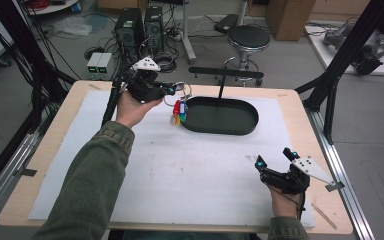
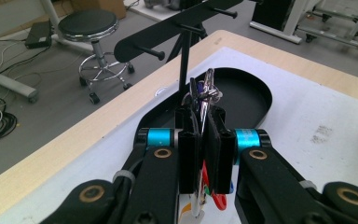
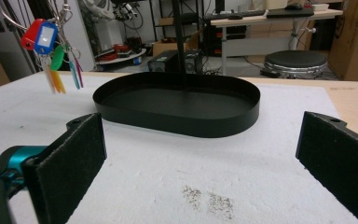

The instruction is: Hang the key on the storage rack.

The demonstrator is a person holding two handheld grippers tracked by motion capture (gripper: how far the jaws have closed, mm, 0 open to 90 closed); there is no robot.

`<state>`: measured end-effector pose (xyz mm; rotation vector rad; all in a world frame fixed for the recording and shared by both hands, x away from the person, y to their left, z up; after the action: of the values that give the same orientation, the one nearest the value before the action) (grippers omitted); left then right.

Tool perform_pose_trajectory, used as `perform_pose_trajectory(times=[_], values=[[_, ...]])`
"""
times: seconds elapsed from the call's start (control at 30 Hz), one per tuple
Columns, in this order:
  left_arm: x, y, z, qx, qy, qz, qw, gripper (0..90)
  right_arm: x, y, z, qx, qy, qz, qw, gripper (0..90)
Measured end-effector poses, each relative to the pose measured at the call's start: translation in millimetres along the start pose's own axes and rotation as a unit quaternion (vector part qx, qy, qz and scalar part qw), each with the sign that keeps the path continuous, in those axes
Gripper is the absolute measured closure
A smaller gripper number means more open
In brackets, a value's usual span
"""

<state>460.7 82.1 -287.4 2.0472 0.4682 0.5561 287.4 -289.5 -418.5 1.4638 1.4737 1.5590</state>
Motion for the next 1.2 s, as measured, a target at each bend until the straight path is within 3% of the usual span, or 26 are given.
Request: perform_pose_trajectory(times=[0.33, 0.47, 0.7, 0.83, 1.2], values=[[3.4, 10.3, 16.1, -0.004, -0.006, 0.000, 1.0000, 84.2, -1.2, -0.4, -0.7, 0.000, -0.001, 0.003, 1.0000, 0.5], [6.5, 14.7, 18.5, -0.016, 0.006, -0.002, 0.9998, 84.2, -1.9, -0.4, -1.3, 0.001, -0.001, 0.003, 1.0000, 0.5], [17.8, 9.0, 25.9, -0.023, 0.024, -0.021, 0.9992, 84.3, -1.7, -0.7, -1.6, 0.001, -0.002, 0.005, 1.0000, 0.5], [22.6, 9.1, 30.8, -0.034, 0.022, -0.038, 0.9985, 84.3, -1.7, -0.9, -0.7, 0.000, -0.001, 0.006, 1.0000, 0.5], [27.8, 14.0, 52.0, -0.027, 0.026, -0.043, 0.9984, 84.3, -3.5, -0.5, -2.3, -0.001, -0.003, 0.008, 1.0000, 0.5]])
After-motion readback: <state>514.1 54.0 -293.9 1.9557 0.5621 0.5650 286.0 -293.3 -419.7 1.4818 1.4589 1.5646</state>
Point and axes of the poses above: each handheld gripper's, and its own axes: z roughly forward along the jaws, y roughly out of its top, x roughly to its left, the point moved 4 cm from there along z, roughly forward along the jaws, and after that the axes turned 13 degrees about z, right-handed, at the moved point
